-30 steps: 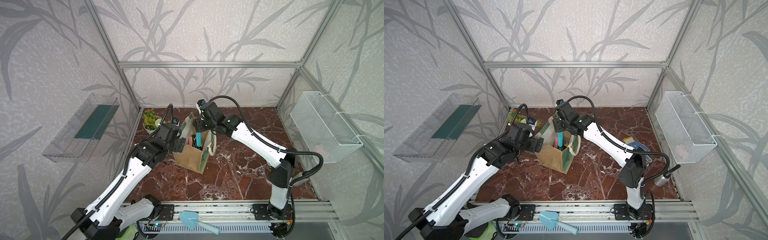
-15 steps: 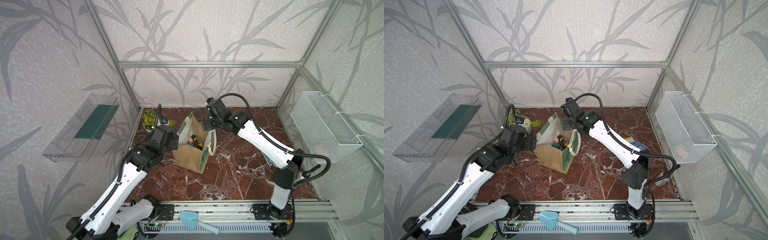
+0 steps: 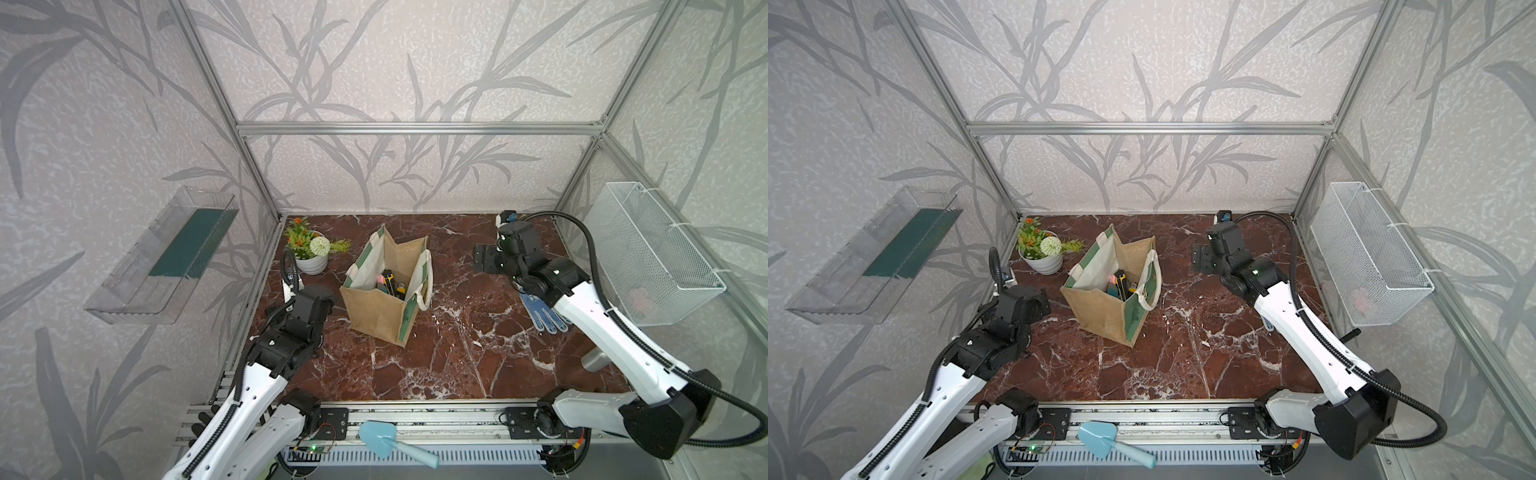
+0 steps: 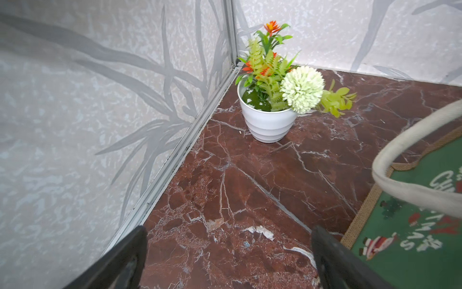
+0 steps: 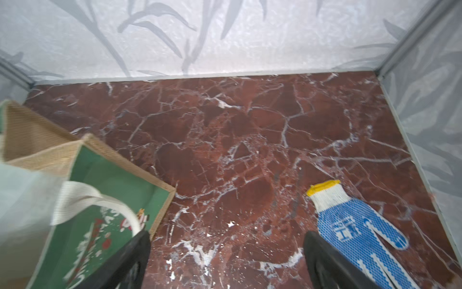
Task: Place the art knife into the pouch
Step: Place the utility knife in the pouch, then reset both arms
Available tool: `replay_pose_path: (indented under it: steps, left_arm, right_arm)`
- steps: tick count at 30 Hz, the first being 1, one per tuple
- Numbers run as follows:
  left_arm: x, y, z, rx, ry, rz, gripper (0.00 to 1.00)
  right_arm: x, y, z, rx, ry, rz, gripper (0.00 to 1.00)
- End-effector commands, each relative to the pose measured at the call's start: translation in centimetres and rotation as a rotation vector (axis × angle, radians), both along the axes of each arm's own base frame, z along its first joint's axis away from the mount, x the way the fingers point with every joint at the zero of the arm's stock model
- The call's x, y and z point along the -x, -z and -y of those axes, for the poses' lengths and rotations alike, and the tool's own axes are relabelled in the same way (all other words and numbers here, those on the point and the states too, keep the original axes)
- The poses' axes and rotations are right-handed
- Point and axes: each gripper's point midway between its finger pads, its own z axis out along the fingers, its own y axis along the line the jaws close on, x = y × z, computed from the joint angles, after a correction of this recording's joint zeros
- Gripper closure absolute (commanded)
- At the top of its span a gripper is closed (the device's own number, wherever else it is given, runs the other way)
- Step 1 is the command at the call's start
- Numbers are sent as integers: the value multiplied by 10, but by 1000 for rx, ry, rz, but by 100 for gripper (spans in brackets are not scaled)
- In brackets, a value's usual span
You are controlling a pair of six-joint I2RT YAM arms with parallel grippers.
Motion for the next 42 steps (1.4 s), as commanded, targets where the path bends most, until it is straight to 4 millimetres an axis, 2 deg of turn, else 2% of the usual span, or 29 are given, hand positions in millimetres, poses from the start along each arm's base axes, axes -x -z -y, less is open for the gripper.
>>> replay_pose_path:
  steps: [1,3,7,11,14,17,24,28,32,35,37,39,42]
  left_arm:
    - [-10,12,-5,66,-84,66,1]
    - [-20,25,-2,61,-75,54,1]
    - [-29,37,-9,-11,-106,25,1]
    - [-34,56,-29,-18,-170,21,1]
    - [-41,72,-48,25,-207,15,1]
    - [-48,74,-56,28,-212,-6,1]
    - [-80,95,-62,-26,-113,14,1]
    - [-93,105,-58,3,-46,60,1]
    - [-116,102,-50,34,20,126,1]
    - [-130,104,-44,44,57,138,1]
    - [-131,108,-47,31,47,178,1]
    - [-130,111,-40,35,94,198,1]
    - [-129,117,-38,34,104,226,1]
  right_arm:
    - [-10,3,26,-1,85,81,3]
    - [-10,11,42,11,121,91,2]
    - [-8,24,68,19,216,91,2]
    - [-2,42,92,56,338,126,1]
    - [2,54,102,69,352,192,1]
    - [11,60,115,82,391,271,1]
    - [19,97,138,153,452,184,1]
    - [25,117,135,107,427,258,1]
    - [31,113,146,174,454,306,1]
    - [41,128,162,211,511,313,1]
    - [44,140,171,193,532,310,1]
    - [46,149,179,173,557,303,1]
    - [42,151,180,168,538,316,1]
